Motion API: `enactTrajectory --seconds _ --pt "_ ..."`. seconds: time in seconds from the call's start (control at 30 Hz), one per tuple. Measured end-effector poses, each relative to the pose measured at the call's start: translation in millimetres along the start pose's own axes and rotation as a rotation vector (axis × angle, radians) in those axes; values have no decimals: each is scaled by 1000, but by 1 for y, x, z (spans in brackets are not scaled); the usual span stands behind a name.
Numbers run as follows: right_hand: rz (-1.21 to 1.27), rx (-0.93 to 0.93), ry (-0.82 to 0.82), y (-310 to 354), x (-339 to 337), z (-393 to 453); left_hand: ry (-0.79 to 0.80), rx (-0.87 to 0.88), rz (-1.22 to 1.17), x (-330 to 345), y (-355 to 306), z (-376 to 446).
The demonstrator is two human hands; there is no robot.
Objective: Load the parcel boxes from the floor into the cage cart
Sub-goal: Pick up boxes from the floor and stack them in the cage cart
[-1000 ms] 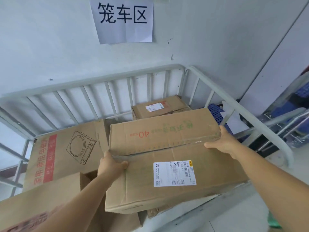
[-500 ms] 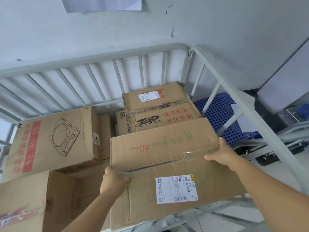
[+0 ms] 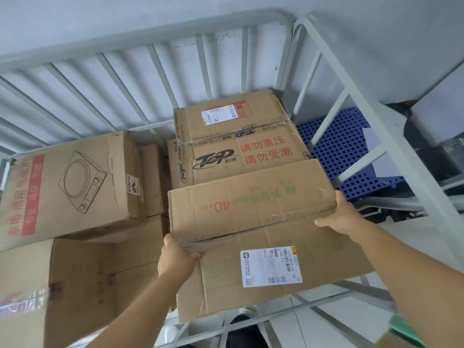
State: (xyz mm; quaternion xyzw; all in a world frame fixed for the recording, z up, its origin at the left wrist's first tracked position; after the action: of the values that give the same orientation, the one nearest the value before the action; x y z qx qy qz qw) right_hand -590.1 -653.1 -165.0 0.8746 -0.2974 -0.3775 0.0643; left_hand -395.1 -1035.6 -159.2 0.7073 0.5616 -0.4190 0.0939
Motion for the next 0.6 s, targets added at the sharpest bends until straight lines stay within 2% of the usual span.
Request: enactTrajectory --seconds 0.43,0.5,0.6 --pt "-122 21 -63 -11 12 -9 45 5 80 13 4 -11" --pt "-185 7 -84 -7 13 -17 46 39 123 12 3 -15" --pt "-265 -33 -103 2 16 -36 50 182 218 6 -4 -23"
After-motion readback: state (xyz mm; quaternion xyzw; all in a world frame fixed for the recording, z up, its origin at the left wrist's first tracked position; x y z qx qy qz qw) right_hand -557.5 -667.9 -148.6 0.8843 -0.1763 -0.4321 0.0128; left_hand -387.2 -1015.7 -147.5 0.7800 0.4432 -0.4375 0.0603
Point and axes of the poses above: each hand's wrist, its own z-axis towards the middle knuckle, its own x-axis out of the palm, y = z × x, the point moved 6 cm from there along z, towards the middle knuckle, and after that the axes turned 2 degrees about -z, right-handed, at the moved point
